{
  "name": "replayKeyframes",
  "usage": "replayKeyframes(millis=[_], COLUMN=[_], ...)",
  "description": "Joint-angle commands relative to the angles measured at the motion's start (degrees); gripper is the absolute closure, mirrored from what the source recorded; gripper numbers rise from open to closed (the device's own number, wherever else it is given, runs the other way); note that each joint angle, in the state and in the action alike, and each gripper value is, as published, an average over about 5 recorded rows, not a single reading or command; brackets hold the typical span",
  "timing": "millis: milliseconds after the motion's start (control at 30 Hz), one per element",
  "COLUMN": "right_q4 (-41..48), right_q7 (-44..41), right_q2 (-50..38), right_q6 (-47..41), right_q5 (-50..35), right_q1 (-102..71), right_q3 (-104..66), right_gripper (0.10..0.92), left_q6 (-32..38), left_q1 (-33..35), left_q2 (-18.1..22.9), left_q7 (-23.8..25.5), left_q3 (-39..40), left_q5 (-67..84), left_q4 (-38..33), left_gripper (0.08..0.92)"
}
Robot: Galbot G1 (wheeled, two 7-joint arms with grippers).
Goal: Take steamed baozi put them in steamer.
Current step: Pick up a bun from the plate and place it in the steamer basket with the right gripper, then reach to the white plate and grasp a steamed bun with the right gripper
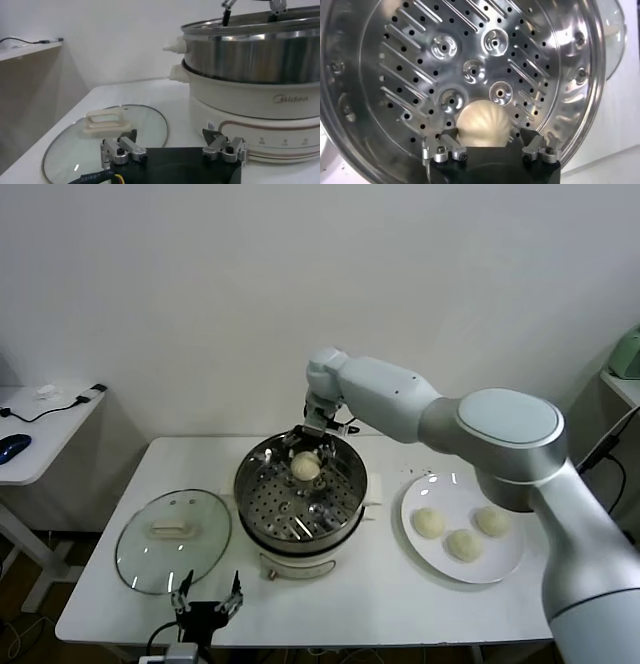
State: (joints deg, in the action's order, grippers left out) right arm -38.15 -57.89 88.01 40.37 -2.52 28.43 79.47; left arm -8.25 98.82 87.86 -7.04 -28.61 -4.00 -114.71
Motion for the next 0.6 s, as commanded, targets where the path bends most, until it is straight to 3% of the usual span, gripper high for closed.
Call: replayKeyframes(millis=[33,200,300,433,600], right_q4=[-11.0,-21.5,-27.8,-36.5,-44.7], right_q7=[-4.7,-7.7,-6.8,-2.1,3.7], right_q2=[-7.4,-19.2,-27.9,-38.7,-46.6], right_q6=[-0.5,-6.8,-17.4,-34.4,-46.2], right_q5=[-13.4,-26.3,-32.0,-33.8,-33.9], right_q1=[10.2,20.3,25.4,30.2,29.4], right_q3=[4.8,15.0,22.4,30.8,36.7], right_gripper=[0.203,0.203,0.203,0.203,0.203], left_q6=[0.1,0.2,0.2,0.2,0.3], left_q1=[0.1,0.1,0.1,0.1,-0.3], left_q2=[0.2,0.3,0.2,0.0,0.0], left_q7=[0.1,0.1,0.1,0.1,0.2], left_q3=[0.2,-0.1,-0.4,-0.6,-0.6], left_q5=[-0.3,-0.6,-0.4,-0.1,0.0], left_q4=[-0.3,-0.7,-1.0,-1.1,-0.8], left_gripper=[0.177,0.177,0.177,0.177,0.177])
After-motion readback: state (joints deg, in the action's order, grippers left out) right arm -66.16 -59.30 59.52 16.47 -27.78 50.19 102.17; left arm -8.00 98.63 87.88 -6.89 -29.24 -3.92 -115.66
